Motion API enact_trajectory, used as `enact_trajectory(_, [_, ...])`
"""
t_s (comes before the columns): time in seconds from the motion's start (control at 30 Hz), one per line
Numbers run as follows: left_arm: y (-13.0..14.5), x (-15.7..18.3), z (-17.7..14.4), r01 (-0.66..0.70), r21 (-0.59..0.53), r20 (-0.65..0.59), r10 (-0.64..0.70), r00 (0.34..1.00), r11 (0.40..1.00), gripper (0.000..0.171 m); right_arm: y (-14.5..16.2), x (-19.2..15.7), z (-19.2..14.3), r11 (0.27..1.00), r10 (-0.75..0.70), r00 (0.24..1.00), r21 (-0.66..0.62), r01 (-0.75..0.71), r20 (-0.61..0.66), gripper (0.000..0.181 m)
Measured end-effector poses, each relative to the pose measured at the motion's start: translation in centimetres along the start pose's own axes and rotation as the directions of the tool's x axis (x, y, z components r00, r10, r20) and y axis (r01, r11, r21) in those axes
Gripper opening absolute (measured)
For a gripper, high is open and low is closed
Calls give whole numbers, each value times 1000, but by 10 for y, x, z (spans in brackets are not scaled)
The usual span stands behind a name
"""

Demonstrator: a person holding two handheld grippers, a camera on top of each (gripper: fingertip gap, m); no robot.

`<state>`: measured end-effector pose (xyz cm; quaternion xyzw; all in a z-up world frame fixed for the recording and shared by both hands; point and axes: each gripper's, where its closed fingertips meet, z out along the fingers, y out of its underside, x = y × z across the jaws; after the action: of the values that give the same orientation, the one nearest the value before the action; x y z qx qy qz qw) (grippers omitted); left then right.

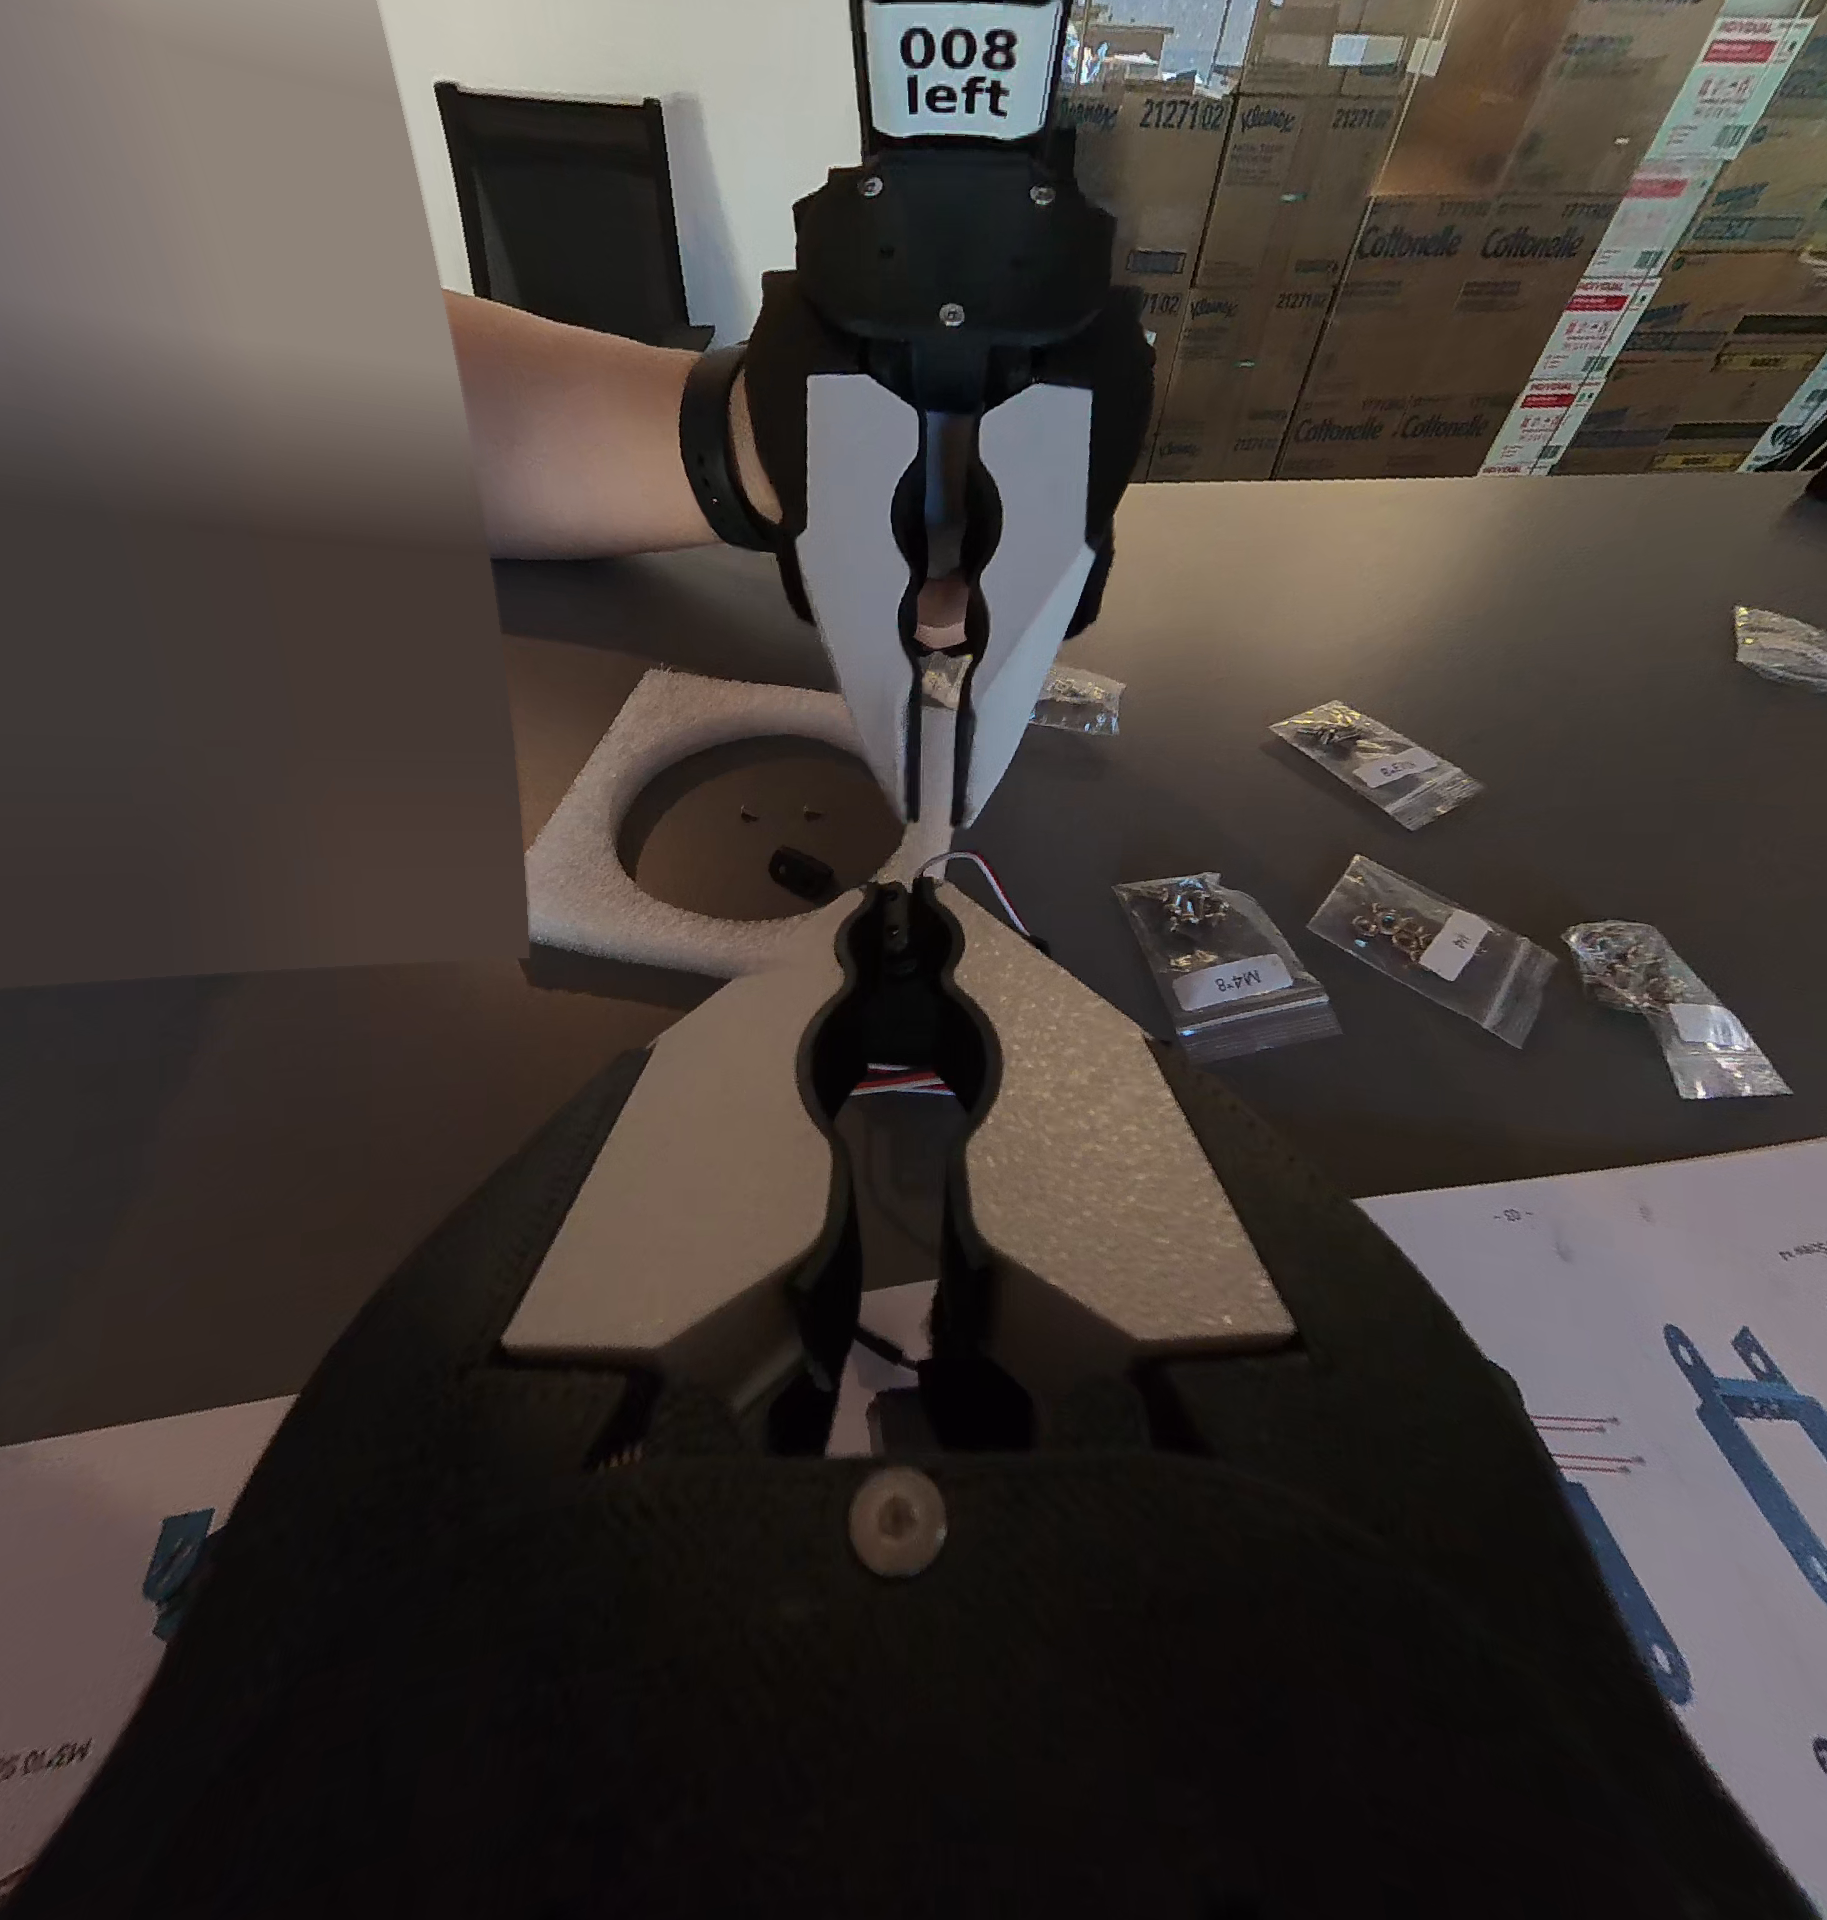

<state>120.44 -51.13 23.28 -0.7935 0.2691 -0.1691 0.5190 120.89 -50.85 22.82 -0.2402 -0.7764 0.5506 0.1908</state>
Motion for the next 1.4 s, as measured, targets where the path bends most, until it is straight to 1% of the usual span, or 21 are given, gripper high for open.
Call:
enact_trajectory(0.1, [-12, -1, -9, 6, 26, 23, -6, 1000, 1000, 5, -4, 0, 0, 1000, -7, 1000, 9, 7, -7, 4])
enact_trajectory(0.17, [-31, -3, -21, 16, 61, 46, -19, 999, 998, 5, -8, 0, -2, 1000, -22, 1000, 20, 22, -19, 4])
enact_trajectory(0.2, [-41, -4, -29, 30, 62, 84, -36, 996, 998, 6, -11, 1, -4, 999, -26, 999, 32, 27, -27, 4])
enact_trajectory(0.23, [-47, -2, -41, 64, 59, 127, -71, 989, 996, 8, -14, 3, -6, 999, -31, 998, 41, 33, -49, 4])
enact_trajectory(0.3, [-48, 10, -64, 180, 61, 203, -189, 961, 982, 15, -17, 10, -11, 998, -41, 995, 48, 45, -88, 4])
enact_trajectory(0.33, [-44, 21, -74, 236, 76, 249, -248, 936, 969, 14, -18, 13, -13, 998, -48, 993, 45, 53, -112, 4])
enact_trajectory(0.37, [-35, 33, -84, 285, 80, 310, -296, 904, 955, 14, -22, 15, -16, 996, -55, 990, 57, 63, -130, 4])
enact_trajectory(0.47, [11, 75, -109, 379, 45, 509, -348, 787, 924, 14, -38, 11, -24, 993, -71, 985, 79, 84, -154, 3])
enact_trajectory(0.5, [22, 88, -114, 410, 61, 542, -375, 752, 910, 14, -40, 10, -26, 993, -87, 980, 58, 99, -179, 4])
enact_trajectory(0.57, [34, 109, -121, 456, 115, 553, -438, 708, 882, 14, -39, 7, -28, 994, -108, 968, -8, 109, -227, 7])
enact_trajectory(0.63, [35, 120, -129, 457, 150, 544, -459, 703, 877, 15, -43, -2, -31, 998, -69, 959, -33, 62, -274, 16])
enact_trajectory(0.7, [30, 122, -142, 427, 179, 522, -454, 723, 886, 14, -52, -23, -30, 1000, -18, 959, -19, 14, -283, 17])
enact_trajectory(0.77, [27, 116, -162, 382, 182, 509, -419, 752, 906, 14, -58, -43, -28, 999, 21, 948, -16, -28, -319, 20])
enact_trajectory(0.87, [42, 96, -193, 302, 134, 515, -327, 793, 944, 15, -69, -64, -17, 997, 69, 909, -13, -81, -410, 22])
enact_trajectory(0.9, [46, 88, -202, 279, 122, 495, -302, 815, 952, 15, -73, -68, -11, 996, 77, 889, -13, -93, -451, 22])
enact_trajectory(0.97, [55, 66, -223, 247, 116, 429, -273, 861, 962, 16, -83, -73, 0, 994, 86, 825, -8, -109, -559, 21])
enact_trajectory(1.03, [62, 41, -247, 215, 109, 370, -240, 897, 971, 16, -100, -76, 13, 993, 101, 746, 28, -111, -659, 21])
enact_trajectory(1.13, [78, -10, -285, 203, 88, 344, -222, 912, 975, 17, -124, -73, 29, 990, 140, 596, 96, -104, -791, 19])
enact_trajectory(1.23, [91, -63, -319, 222, 70, 337, -232, 912, 973, 19, -144, -67, 43, 984, 178, 503, 148, -100, -846, 18])
enact_trajectory(1.3, [100, -105, -335, 209, 24, 366, -203, 908, 978, 19, -150, -65, 47, 986, 157, 446, 118, -115, -881, 18])
enact_trajectory(1.4, [111, -183, -348, 211, -40, 411, -177, 894, 977, 20, -158, -68, 49, 990, 114, 370, 74, -120, -922, 18])
